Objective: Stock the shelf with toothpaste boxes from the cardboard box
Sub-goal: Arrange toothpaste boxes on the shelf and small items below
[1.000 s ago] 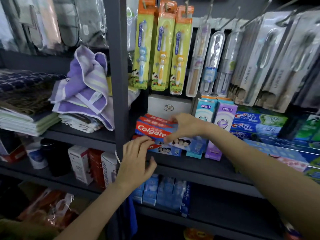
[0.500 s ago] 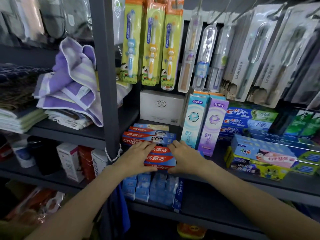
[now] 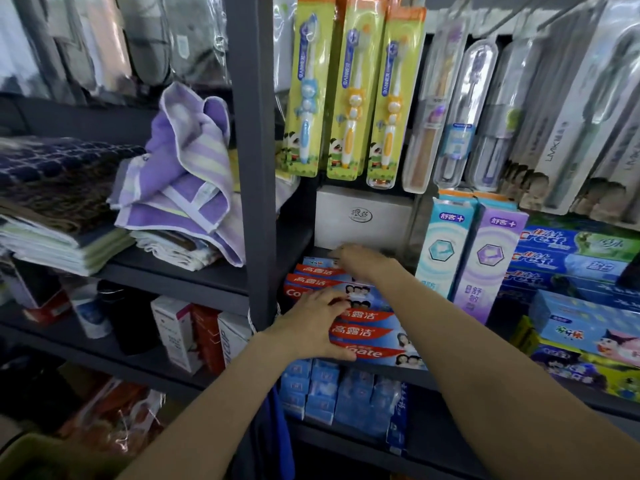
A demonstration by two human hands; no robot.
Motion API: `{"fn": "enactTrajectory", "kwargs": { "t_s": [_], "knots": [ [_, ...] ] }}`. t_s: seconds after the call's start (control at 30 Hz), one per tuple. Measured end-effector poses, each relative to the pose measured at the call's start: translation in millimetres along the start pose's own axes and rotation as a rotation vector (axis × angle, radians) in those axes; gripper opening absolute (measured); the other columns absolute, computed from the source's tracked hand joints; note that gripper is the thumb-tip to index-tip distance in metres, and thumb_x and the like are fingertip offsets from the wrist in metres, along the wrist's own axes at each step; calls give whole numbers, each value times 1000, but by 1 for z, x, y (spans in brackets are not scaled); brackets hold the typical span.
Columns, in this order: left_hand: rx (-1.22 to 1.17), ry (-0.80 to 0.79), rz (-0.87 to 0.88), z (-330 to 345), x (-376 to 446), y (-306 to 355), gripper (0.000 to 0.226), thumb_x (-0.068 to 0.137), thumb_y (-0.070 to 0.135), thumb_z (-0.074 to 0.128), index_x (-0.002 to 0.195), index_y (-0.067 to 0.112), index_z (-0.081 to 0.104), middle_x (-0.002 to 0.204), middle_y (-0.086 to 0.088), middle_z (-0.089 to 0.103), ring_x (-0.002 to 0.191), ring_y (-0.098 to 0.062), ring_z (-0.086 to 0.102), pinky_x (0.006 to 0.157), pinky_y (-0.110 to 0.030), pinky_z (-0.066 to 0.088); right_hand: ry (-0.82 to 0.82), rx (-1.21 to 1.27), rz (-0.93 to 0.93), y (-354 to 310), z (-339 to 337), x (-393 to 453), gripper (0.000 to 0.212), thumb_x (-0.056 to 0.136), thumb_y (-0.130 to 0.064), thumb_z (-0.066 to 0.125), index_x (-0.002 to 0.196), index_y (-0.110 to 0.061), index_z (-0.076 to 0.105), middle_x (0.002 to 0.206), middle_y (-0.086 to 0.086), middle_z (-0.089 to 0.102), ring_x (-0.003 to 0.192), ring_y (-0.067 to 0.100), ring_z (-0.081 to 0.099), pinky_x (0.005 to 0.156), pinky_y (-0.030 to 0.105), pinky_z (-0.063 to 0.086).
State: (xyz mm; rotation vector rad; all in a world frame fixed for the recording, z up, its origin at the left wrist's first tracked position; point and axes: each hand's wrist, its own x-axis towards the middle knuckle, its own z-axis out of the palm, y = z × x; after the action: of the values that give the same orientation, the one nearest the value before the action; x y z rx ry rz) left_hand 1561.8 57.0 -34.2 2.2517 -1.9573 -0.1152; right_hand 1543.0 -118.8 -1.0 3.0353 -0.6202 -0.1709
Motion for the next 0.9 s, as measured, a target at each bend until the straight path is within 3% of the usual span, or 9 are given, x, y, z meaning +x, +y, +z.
{"fn": "enactTrajectory", "kwargs": {
  "t_s": [0.13, 0.27, 0.4, 0.5, 0.63, 0.7, 0.77, 0.8, 0.9],
  "knots": [
    [-38, -22, -14, 1, 0, 0, 89, 77, 56, 63, 146, 16, 23, 153, 0, 21, 142, -18, 7, 118, -35, 2, -86, 43, 36, 8, -17, 6, 33, 93, -35, 52, 118, -15, 58, 123, 6, 58, 109, 25, 55, 91, 35, 44],
    [-71, -30, -23, -1, -1, 2, 90, 77, 55, 64, 146, 17, 22, 153, 0, 21, 143, -18, 5, 117, -34, 2, -148, 43, 84, 13, -20, 17, 36, 77, -47, 60, 98, -19, 69, 101, 1, 68, 90, 22, 63, 86, 41, 53],
    [-73, -29, -27, 0, -2, 2, 90, 77, 55, 64, 146, 16, 22, 153, 0, 22, 143, -18, 5, 117, -34, 2, -162, 77, 111, 10, -19, 22, 34, 79, -36, 63, 100, -9, 67, 102, 7, 68, 94, 26, 63, 87, 40, 53],
    [-71, -43, -38, 0, -1, 2, 90, 77, 55, 63, 147, 16, 21, 153, 0, 22, 143, -19, 5, 117, -35, 2, -91, 69, 101, 2, -19, 20, 29, 89, -32, 57, 102, -6, 58, 111, 10, 62, 95, 26, 58, 80, 32, 48],
    [8, -32, -38, -3, -3, 4, 90, 77, 59, 61, 147, 17, 21, 153, 0, 21, 142, -17, 5, 116, -36, -2, 37, 79, 67, -12, -42, -4, 30, 96, -21, 47, 116, 1, 51, 122, 19, 53, 109, 33, 53, 85, 33, 44],
    [66, -21, -40, -7, -5, 9, 89, 77, 60, 60, 146, 16, 23, 151, 0, 25, 140, -16, 9, 115, -34, -1, 115, 87, 25, -23, -58, -28, 24, 98, -21, 45, 107, 0, 53, 123, 21, 51, 112, 33, 50, 85, 34, 42],
    [120, -61, -74, -12, -6, 15, 88, 77, 60, 60, 145, 15, 27, 148, -1, 30, 138, -19, 14, 114, -36, 7, 124, 101, -14, -30, -72, -58, 23, 98, -24, 44, 84, -8, 51, 119, 21, 52, 110, 31, 50, 74, 29, 35],
    [164, -87, -89, -16, -5, 20, 85, 77, 60, 60, 143, 14, 31, 145, -2, 34, 136, -21, 18, 113, -38, 11, 116, 104, -39, -30, -79, -76, 24, 98, -27, 44, 83, -9, 52, 116, 19, 54, 107, 30, 51, 71, 27, 30],
    [295, -154, -140, -27, 0, 38, 70, 75, 56, 65, 128, 12, 47, 134, -6, 46, 129, -26, 30, 108, -41, 21, 101, 121, -81, -11, -96, -137, 35, 95, -32, 50, 107, 0, 58, 103, 11, 56, 99, 30, 54, 69, 32, 34]
  ]
}}
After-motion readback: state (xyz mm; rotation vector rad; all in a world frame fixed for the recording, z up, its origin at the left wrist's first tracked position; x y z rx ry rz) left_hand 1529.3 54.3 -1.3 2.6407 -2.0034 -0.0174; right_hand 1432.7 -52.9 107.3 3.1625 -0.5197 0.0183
